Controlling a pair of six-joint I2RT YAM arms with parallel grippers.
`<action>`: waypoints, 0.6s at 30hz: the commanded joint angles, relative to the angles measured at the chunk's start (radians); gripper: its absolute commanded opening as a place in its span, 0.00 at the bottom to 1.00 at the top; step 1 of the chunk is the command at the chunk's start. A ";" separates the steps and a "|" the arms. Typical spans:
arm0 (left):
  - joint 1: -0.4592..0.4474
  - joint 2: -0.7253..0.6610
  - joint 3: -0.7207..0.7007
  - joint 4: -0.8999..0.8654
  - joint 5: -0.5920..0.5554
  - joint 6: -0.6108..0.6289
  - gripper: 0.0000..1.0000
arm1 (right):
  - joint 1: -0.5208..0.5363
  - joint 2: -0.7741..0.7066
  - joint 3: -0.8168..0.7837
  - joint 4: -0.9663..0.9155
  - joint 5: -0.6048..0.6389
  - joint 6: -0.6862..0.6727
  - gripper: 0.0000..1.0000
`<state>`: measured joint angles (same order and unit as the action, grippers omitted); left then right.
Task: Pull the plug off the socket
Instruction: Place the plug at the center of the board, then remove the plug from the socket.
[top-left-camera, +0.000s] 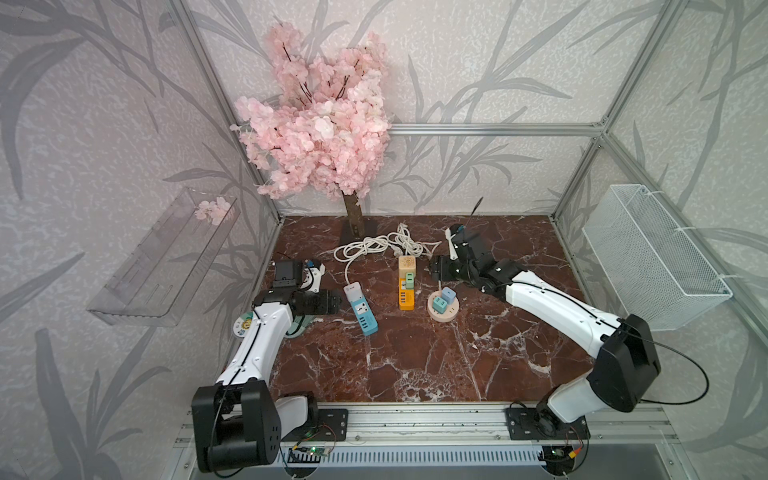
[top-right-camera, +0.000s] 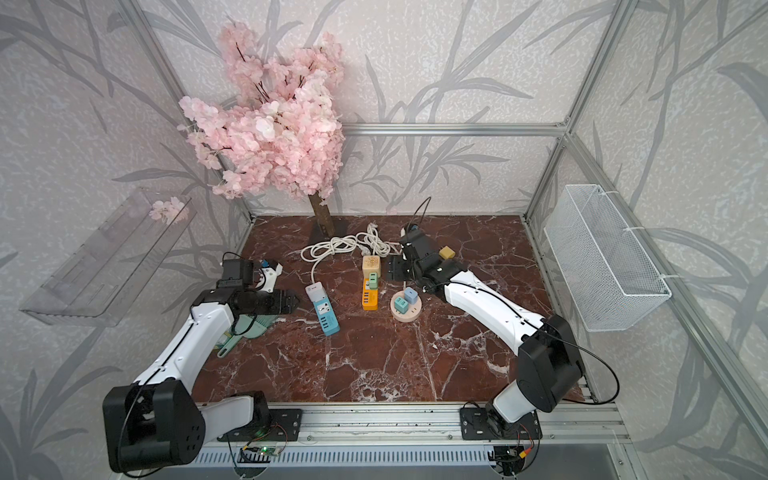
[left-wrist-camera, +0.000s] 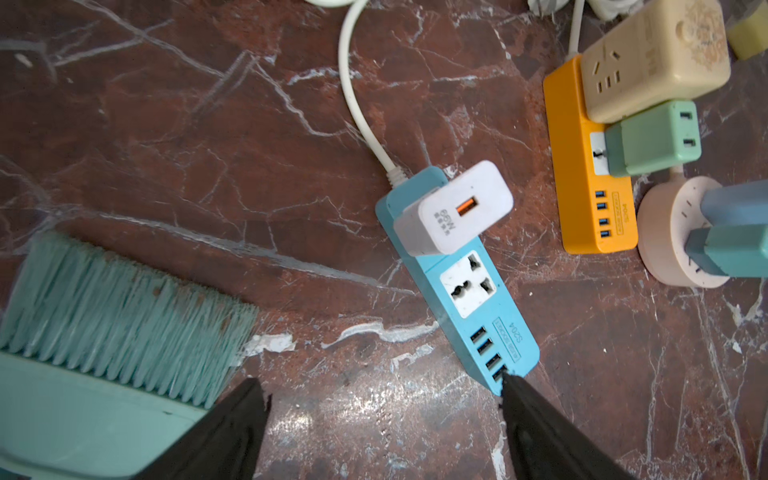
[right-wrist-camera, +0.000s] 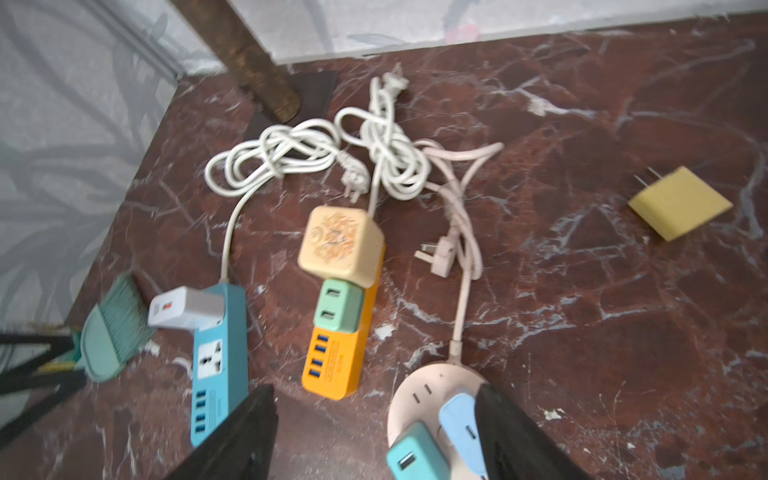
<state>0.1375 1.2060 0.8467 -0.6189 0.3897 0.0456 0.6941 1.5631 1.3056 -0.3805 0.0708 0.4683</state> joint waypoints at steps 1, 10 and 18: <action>0.050 0.000 0.031 -0.019 0.009 -0.021 0.90 | 0.091 0.083 0.128 -0.164 0.010 -0.108 0.89; 0.150 -0.003 0.014 -0.010 0.069 -0.040 0.87 | 0.272 0.571 0.726 -0.423 -0.016 -0.157 0.94; 0.155 -0.051 0.015 -0.118 0.276 0.263 0.23 | 0.306 1.054 1.479 -0.749 -0.053 -0.152 0.94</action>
<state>0.2897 1.1938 0.8528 -0.6518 0.5156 0.1211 1.0050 2.5416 2.6106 -0.9401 0.0372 0.3210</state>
